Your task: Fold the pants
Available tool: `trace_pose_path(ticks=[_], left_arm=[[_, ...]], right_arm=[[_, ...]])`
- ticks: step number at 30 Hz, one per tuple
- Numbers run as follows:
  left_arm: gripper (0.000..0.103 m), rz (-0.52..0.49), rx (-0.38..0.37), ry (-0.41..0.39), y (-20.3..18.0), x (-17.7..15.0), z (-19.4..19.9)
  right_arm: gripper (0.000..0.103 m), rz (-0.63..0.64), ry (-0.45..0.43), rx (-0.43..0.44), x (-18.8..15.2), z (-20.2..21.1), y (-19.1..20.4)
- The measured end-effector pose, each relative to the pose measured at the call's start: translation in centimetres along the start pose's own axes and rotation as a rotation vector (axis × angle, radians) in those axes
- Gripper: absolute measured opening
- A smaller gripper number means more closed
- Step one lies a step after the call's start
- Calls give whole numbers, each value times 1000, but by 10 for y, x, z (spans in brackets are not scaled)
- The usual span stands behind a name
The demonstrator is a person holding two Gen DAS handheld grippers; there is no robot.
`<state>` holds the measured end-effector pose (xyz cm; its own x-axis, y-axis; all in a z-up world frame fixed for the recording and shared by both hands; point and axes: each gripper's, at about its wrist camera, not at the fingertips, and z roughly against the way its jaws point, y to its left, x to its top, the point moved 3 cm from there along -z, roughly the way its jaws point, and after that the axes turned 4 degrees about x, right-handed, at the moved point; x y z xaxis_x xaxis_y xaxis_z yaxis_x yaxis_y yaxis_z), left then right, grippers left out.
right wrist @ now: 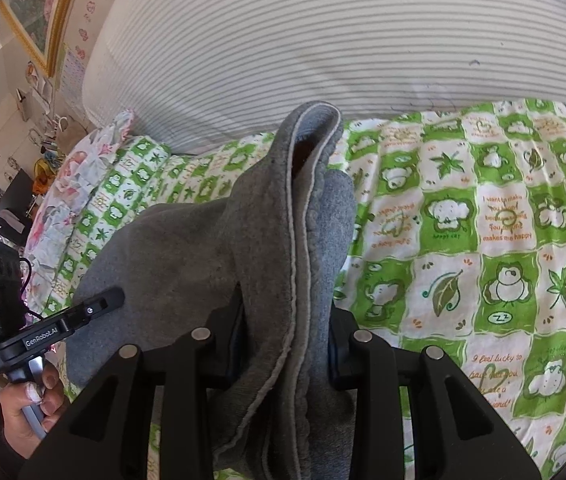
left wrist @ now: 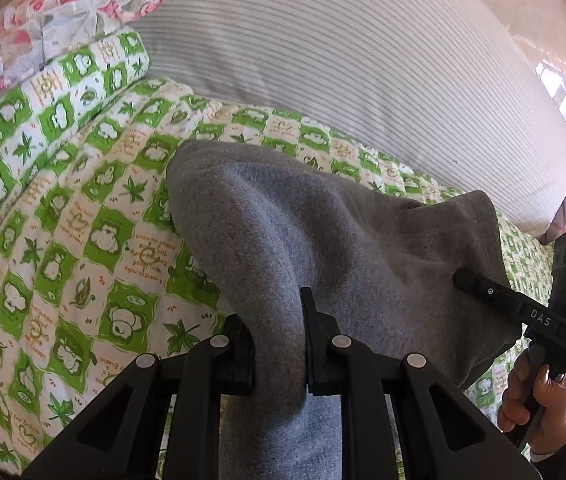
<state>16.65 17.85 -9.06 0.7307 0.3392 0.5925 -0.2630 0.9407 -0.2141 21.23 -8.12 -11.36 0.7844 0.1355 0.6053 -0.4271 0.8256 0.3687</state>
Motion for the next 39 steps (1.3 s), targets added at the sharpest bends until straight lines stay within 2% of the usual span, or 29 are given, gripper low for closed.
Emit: trace_pose_path(ticks=[6,9,11,12,14,16,23,28,34,39], left_arm=[[17,-8,-8,10,5,-6,-11],[24,4,-19,22,11,-9,-15],[37,16,-17,28,16,-10,-17],[41,21,-9,27,19,-11,-18],[57,32,7,34,25,-12,-18],[62,47,3,32,30,-14,-16],[67,20,-3,32,37,-29,-11],[68,0,29,24,37,-40,-2],[68,-51,118,-1,32,-47,22],[69,-45,123,-21,32,-58,44]], right_arm=[[40,-9,7,-20,-4,-6,-7],[49,8,11,-57,-4,-7,-9],[61,22,12,-89,-4,-6,-9],[63,29,14,-103,-5,-6,-9],[67,51,18,-126,-5,-3,-10],[68,73,16,-151,-6,2,-9],[76,131,1,-244,-9,20,-19],[77,82,3,-228,-12,21,-26],[77,54,-39,-174,-14,44,-18],[79,93,-59,-127,-13,66,0]])
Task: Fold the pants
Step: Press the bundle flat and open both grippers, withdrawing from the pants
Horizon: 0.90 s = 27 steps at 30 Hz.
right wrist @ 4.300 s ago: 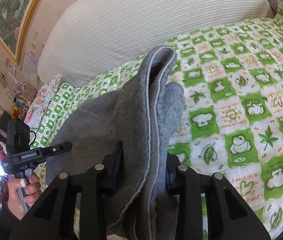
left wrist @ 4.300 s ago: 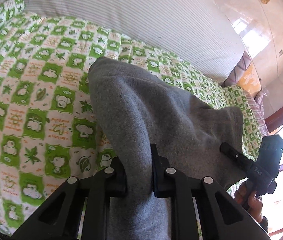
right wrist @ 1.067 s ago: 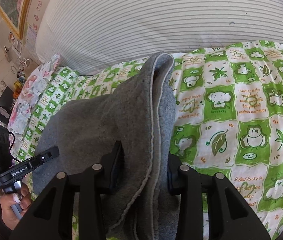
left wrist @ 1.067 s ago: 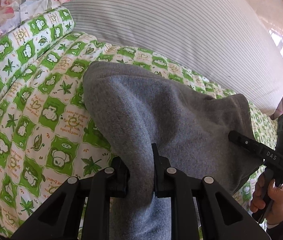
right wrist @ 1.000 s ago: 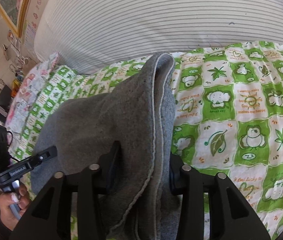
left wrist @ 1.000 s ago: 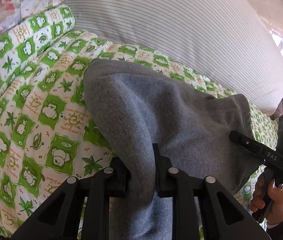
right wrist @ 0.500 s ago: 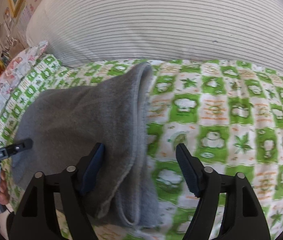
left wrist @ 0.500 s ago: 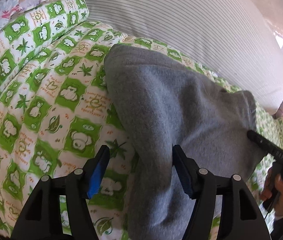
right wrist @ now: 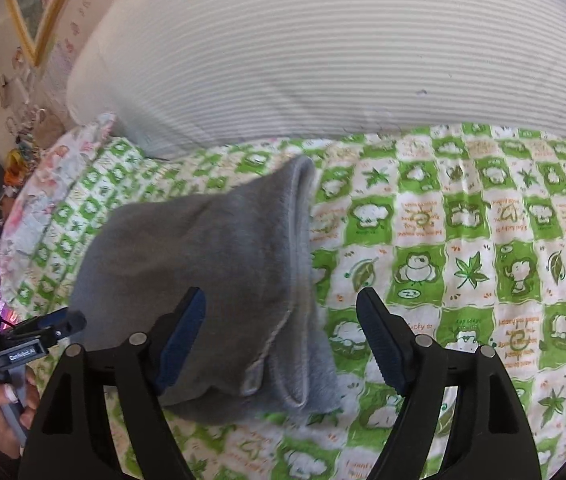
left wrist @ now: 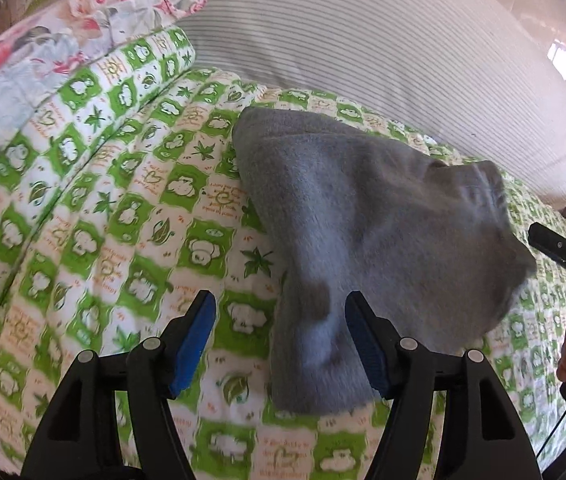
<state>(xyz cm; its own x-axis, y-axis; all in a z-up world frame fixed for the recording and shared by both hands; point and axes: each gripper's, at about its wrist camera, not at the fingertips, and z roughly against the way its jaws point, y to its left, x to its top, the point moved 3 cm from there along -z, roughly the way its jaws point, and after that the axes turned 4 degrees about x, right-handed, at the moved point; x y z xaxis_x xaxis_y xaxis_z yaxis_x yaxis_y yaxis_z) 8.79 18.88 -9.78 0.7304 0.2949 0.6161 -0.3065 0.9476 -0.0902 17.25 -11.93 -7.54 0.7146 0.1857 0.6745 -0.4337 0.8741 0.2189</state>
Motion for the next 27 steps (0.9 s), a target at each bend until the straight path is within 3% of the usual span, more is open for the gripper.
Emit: trace_pose_path(ticks=[8,17,27], left_arm=[[80,47,40,-48,9,-15,33],[82,64,75,-53,10,-33,53],[84,41,5,-60,-6,-42,74]], right_arm=[[87,121,12,30,-2,20,37],[93,196,40,69,-19,30,63],[95,219,52,70,-31,34,79]])
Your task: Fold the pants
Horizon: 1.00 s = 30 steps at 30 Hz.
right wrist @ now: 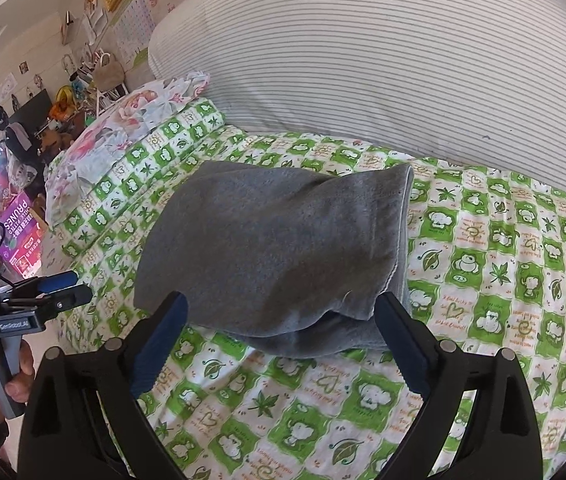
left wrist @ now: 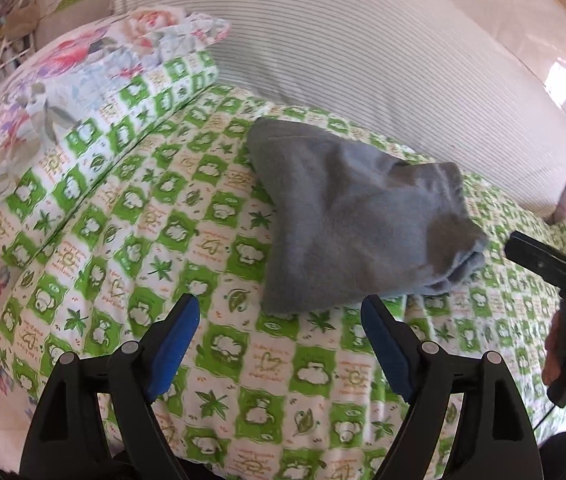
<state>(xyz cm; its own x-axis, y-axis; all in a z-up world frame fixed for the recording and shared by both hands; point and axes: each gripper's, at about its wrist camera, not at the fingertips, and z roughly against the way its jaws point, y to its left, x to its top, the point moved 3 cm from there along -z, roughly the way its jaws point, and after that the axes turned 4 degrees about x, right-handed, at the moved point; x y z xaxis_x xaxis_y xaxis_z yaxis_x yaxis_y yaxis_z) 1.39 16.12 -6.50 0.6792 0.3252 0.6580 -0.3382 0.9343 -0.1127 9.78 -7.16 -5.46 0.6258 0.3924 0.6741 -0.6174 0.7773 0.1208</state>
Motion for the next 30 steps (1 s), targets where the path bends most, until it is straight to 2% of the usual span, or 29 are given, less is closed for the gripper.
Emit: trace_pose_path(ticks=[7,19,24,30], left_arm=[[85,-48,2,-50,-10,1,16],[85,-62,0,-105,-12,-1,30],[84,-66,36,-137,-14,-1,36],[84,-73,32,-148,-15,-1,37]], right_arm=[[95,28,16,-12,-1,-2,9],[96,60,30,-34,-2,0,18],[96,83,32,-30,-3,2,27],[96,106,33,-22,-2,1,37]])
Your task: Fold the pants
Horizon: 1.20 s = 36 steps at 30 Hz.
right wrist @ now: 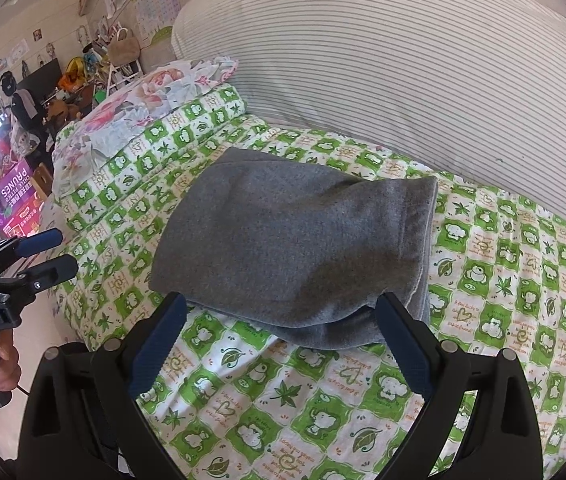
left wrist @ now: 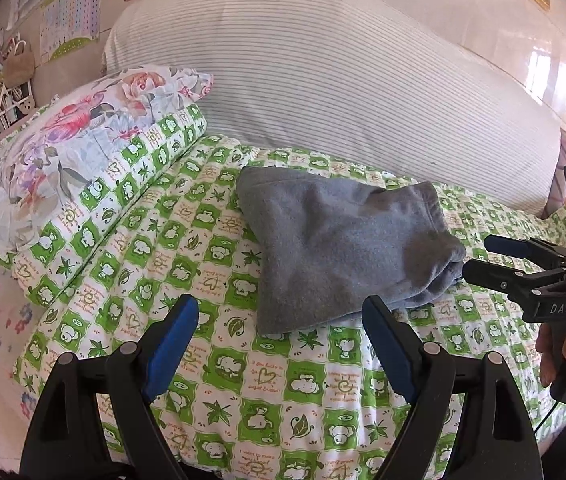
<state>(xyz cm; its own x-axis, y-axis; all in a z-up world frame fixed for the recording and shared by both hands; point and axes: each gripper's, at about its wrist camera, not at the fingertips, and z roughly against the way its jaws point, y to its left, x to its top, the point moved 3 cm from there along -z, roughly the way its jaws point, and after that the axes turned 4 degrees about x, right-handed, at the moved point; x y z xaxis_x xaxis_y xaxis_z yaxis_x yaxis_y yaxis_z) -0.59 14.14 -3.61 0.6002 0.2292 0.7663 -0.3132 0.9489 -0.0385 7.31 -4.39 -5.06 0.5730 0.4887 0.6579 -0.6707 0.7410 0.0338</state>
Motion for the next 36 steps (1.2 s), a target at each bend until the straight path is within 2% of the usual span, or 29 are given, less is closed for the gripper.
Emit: trace_pose_path(ticks=[36], left_arm=[[84,-28,-28,6,-6,6,-10]], right_arm=[[96,-15,-5,9,-1,-2,-5]])
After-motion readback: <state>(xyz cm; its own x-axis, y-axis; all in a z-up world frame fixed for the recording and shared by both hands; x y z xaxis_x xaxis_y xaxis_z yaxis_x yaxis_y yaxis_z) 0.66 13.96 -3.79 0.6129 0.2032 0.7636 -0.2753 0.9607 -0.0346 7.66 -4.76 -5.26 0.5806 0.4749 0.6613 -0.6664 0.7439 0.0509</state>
